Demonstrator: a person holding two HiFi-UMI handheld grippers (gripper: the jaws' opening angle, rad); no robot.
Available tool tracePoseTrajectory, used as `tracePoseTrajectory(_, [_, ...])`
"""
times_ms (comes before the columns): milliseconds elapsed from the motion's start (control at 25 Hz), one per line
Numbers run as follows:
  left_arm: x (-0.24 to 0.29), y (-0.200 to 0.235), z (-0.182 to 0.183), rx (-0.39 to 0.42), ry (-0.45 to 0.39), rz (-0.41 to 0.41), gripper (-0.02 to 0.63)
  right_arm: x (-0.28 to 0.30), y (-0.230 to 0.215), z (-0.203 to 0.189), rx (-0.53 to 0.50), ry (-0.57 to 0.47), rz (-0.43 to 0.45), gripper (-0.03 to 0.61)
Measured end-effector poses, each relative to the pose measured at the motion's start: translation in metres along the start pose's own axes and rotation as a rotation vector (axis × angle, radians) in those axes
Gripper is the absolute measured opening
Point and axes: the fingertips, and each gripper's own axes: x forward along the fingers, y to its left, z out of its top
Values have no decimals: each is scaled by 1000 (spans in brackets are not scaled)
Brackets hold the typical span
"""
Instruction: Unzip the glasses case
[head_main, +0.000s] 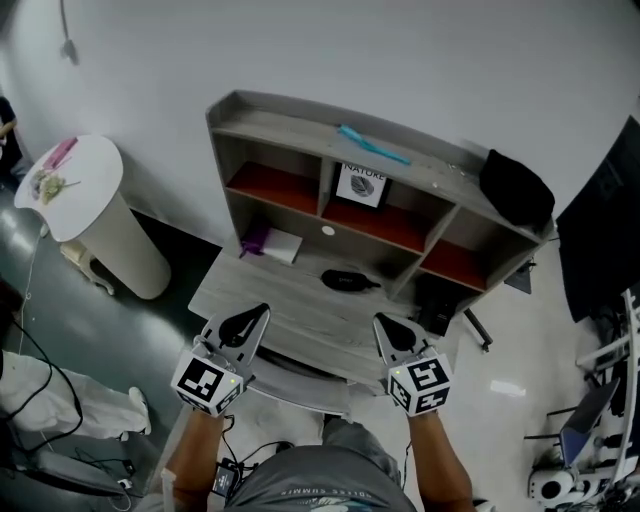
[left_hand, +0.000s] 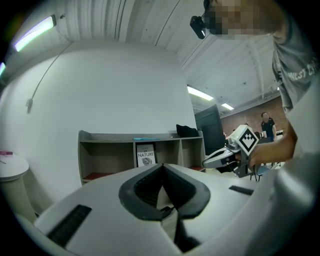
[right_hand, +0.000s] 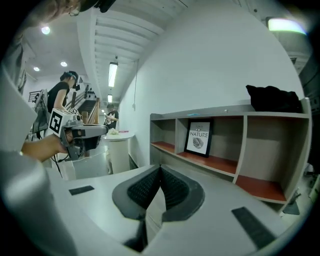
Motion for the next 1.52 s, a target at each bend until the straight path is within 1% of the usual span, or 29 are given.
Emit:
tracePoseTrajectory(280, [35,16,-28,-27,65,51,0,59,-48,-27,-36,48,56,12])
tracePoseTrajectory(640, [57,30,-68,-72,144,104,0,138,-91,-90,-104,124,123,12])
tracePoseTrajectory(960, [57,42,-104,-120,207,157,-1,203,-106,-149,-250,204,175,31])
tracePoseTrajectory(1080, [56,47,-118,-143,228,179,0,225,-108,-177,-315,257,195,56])
tracePoseTrajectory(1280, [53,52,-139,-177,257,208,0,256,-112,-227,-489,355,219,98])
tracePoseTrajectory(1520, [52,56,-161,-208,289,235,0,287,-119,-279,-586,456,255,170])
